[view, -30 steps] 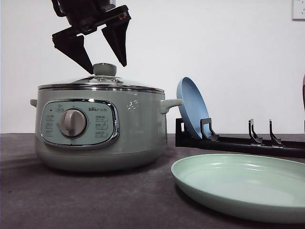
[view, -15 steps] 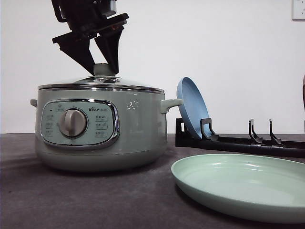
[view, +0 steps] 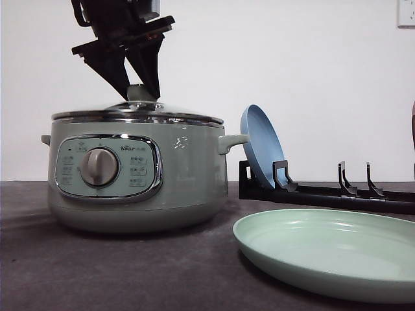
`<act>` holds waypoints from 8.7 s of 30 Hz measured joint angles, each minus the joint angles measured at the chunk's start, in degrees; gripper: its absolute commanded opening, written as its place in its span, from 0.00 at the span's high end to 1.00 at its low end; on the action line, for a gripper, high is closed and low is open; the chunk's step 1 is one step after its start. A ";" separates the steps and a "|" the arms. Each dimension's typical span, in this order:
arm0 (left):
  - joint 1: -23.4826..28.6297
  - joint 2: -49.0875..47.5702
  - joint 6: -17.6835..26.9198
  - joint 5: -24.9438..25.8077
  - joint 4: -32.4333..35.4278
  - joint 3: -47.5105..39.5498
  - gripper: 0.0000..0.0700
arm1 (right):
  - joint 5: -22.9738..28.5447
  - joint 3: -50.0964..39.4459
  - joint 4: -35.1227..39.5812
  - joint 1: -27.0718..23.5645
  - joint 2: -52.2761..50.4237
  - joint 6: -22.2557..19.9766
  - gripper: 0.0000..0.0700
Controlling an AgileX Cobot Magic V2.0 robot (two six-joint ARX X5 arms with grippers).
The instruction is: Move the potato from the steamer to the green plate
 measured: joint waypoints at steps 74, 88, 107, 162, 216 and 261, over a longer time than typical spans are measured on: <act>29.20 -0.59 -1.09 -0.41 -12.59 14.64 1.00 | -11.93 28.59 0.15 6.65 49.14 -10.28 0.01; 29.20 -0.59 -1.07 -0.41 -12.62 14.66 1.00 | -11.90 55.86 0.87 12.21 79.15 -16.84 0.07; 29.20 -0.59 -1.07 -0.41 -12.69 14.66 1.00 | -5.90 57.01 4.66 14.10 91.66 -23.41 0.07; 28.87 -0.59 -0.15 -0.41 -13.81 14.66 1.00 | 9.90 37.79 -23.69 14.69 28.49 -8.39 0.65; 28.83 -0.59 -0.02 -0.39 -13.24 14.66 1.00 | 11.69 -30.16 31.71 11.30 32.24 11.67 0.55; 28.30 -0.59 -0.02 -0.39 -12.22 14.66 1.00 | 10.62 11.02 -13.55 11.76 -4.87 13.48 0.06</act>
